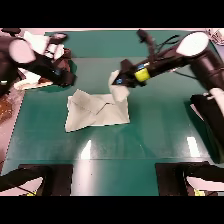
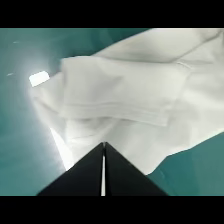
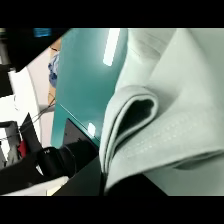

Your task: Fold the shirts.

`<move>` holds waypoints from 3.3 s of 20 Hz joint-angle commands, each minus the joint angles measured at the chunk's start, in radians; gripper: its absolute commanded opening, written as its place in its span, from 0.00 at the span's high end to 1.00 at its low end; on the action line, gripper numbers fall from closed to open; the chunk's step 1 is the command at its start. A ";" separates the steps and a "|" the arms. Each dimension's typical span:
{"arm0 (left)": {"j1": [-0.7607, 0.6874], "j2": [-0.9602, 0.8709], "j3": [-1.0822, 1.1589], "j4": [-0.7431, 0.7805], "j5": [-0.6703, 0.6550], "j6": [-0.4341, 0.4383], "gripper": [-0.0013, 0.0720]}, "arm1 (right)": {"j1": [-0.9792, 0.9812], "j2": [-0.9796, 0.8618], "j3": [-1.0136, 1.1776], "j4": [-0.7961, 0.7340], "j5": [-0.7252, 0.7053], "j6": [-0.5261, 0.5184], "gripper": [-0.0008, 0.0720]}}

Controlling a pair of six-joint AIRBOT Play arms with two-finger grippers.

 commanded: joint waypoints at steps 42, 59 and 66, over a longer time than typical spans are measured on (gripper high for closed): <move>0.075 0.109 0.002 0.022 -0.235 -0.051 0.93 | 0.003 -0.217 -0.618 0.558 -0.494 -0.847 0.01; 0.075 0.109 0.002 -0.125 -0.209 -0.073 0.93 | -0.682 0.082 0.027 -0.427 0.060 -0.095 0.97; 0.075 0.109 0.002 -0.191 -0.190 -0.109 0.93 | -1.168 -0.041 0.190 -0.396 0.190 -0.096 0.97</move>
